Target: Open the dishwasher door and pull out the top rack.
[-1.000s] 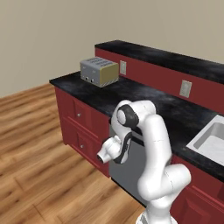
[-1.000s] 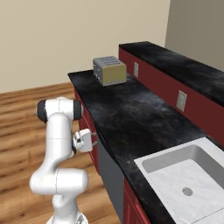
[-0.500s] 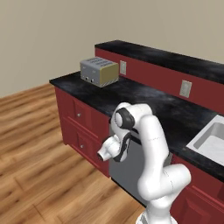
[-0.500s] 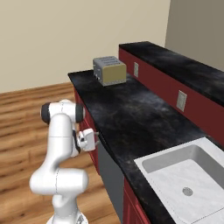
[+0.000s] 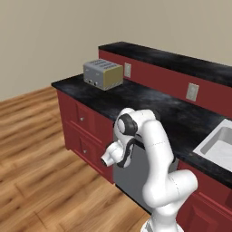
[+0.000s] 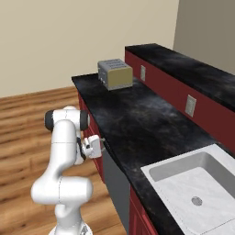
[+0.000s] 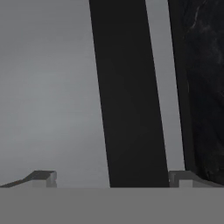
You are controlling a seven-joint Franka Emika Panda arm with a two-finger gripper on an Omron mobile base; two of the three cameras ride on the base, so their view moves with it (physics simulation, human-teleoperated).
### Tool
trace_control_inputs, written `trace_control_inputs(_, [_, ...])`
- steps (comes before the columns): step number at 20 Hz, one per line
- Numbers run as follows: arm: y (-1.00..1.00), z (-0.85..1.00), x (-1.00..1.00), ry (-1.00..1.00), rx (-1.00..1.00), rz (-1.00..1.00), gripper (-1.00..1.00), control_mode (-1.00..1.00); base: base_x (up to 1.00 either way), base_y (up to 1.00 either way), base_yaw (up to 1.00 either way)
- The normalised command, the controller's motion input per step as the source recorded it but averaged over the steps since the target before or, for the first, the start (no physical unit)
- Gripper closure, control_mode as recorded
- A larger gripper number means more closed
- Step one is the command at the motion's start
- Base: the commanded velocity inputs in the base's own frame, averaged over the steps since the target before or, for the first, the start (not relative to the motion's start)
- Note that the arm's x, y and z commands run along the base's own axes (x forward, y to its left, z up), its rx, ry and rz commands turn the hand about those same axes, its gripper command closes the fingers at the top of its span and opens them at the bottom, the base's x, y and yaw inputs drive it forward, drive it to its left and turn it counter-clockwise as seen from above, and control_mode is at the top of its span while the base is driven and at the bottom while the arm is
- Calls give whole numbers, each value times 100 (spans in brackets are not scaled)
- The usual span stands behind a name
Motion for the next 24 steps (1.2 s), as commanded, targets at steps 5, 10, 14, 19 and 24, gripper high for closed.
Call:
trace_control_inputs(5, [-24,-4,19,0,0,0,-100,-100,0,0,0])
trace_control_inputs(10, [-33,0,12,0,0,0,-100,-100,0,0,0])
trace_control_inputs(14, [-37,13,7,-1,0,0,-100,-100,0,0,0])
trace_control_inputs(19, [-34,16,11,-2,0,0,-100,-100,0,0,0])
trace_control_inputs(24, [-15,0,18,0,0,0,100,-100,0,0,0])
